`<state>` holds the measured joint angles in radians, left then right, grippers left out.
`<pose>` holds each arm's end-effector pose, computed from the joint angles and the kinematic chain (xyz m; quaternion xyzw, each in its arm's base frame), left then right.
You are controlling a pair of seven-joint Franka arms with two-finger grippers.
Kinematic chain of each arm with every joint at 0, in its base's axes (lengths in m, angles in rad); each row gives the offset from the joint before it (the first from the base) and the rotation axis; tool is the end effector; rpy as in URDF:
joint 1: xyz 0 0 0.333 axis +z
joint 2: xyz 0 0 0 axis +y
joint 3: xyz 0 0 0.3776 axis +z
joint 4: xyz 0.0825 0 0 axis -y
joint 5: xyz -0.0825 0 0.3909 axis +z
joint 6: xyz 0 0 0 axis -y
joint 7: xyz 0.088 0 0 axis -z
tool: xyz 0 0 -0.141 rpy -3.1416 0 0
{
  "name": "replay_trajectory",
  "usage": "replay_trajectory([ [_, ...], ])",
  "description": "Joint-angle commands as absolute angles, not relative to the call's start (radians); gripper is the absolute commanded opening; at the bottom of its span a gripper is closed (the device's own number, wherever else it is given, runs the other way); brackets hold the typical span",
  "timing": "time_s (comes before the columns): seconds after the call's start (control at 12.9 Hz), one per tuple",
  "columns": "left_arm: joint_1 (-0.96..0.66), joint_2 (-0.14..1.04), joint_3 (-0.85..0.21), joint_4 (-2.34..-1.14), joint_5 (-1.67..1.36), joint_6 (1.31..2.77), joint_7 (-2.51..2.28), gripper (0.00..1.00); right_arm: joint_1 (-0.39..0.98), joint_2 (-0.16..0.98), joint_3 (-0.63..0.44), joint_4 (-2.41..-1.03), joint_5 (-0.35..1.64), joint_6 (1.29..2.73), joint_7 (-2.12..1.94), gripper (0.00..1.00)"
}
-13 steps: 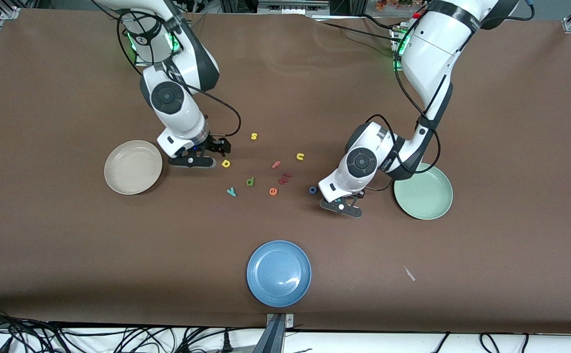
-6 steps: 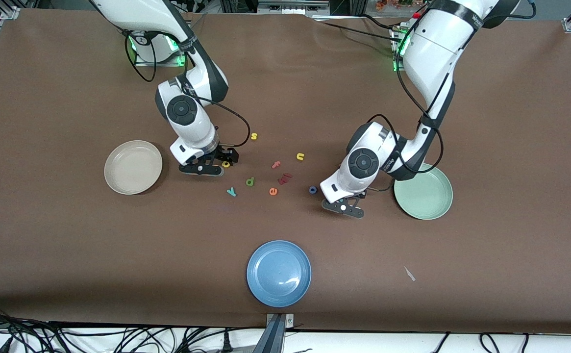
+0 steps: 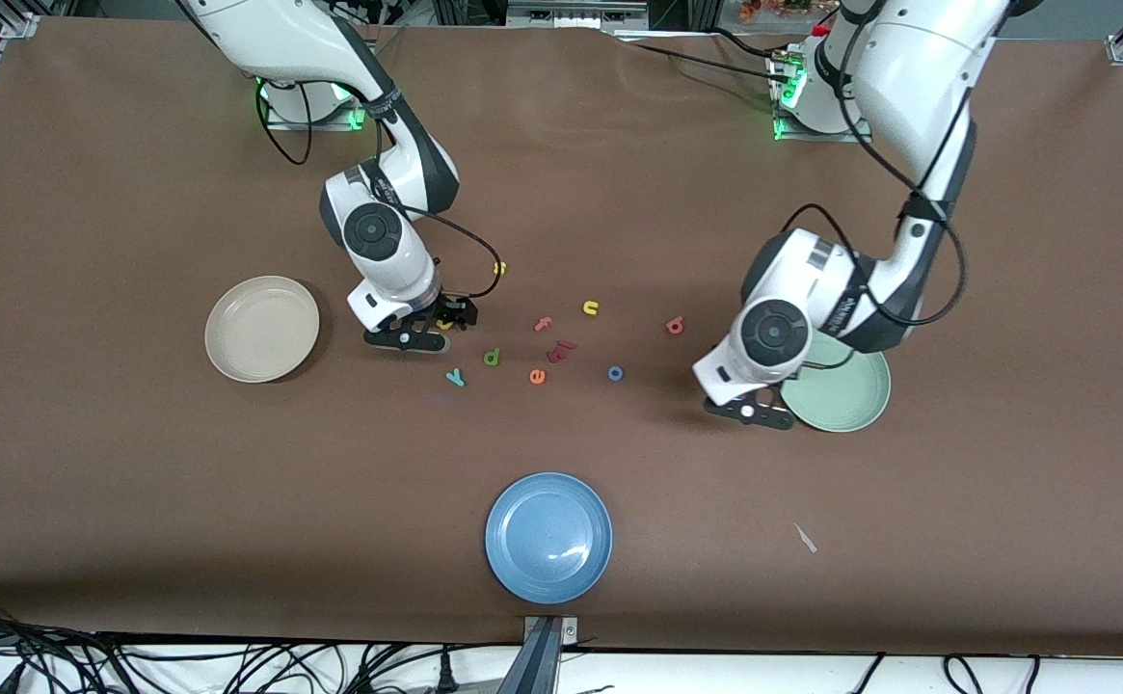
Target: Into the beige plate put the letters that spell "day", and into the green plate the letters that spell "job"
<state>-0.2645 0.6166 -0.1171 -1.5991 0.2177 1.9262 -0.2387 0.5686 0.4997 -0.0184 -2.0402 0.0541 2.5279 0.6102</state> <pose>0.6551 -0.2280 0.2669 -0.9813 0.1165 0.1154 0.1006 0.5357 0.3295 0.2074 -0.9986 0.0511 0.0110 0.0060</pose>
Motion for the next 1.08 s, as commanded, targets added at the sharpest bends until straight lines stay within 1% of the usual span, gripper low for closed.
replay_trajectory([
  [0.0,-0.184,0.583,-0.127,-1.666,0.253,1.925,-0.122,0.0,0.577,0.534,-0.018,-2.019,0.071,2.539,0.623,0.95],
  [0.08,-0.149,0.583,-0.129,-1.67,0.253,1.927,-0.079,0.0,0.577,0.534,-0.017,-2.019,0.071,2.537,0.623,0.91],
  [0.23,-0.13,0.592,-0.13,-1.689,0.253,1.931,-0.067,0.0,0.574,0.535,-0.008,-2.019,0.072,2.533,0.621,0.86],
  [0.31,-0.115,0.592,-0.13,-1.719,0.253,1.974,-0.066,0.0,0.574,0.537,-0.006,-2.019,0.083,2.533,0.621,0.81],
  [0.39,-0.091,0.592,-0.132,-1.748,0.253,2.015,-0.066,0.09,0.575,0.541,-0.005,-2.019,0.092,2.534,0.621,0.8],
  [0.46,-0.084,0.592,-0.132,-1.75,0.253,2.022,-0.064,0.46,0.575,0.541,-0.003,-2.019,0.098,2.534,0.621,0.77],
  [0.54,-0.089,0.589,-0.132,-1.75,0.253,2.02,-0.066,0.99,0.574,0.541,-0.003,-2.017,0.098,2.534,0.62,0.75],
  [0.7,-0.101,0.584,-0.136,-1.74,0.252,2.017,-0.066,1.0,0.571,0.545,-0.003,-2.014,0.098,2.534,0.615,0.72],
  [0.93,-0.1,0.568,-0.19,-1.74,0.239,2.011,-0.103,1.0,0.571,0.551,-0.005,-2.008,0.098,2.534,0.614,0.65],
  [1.0,-0.098,0.561,-0.222,-1.746,0.238,2.011,-0.157,1.0,0.571,0.551,-0.005,-2.008,0.098,2.534,0.614,0.61],
])
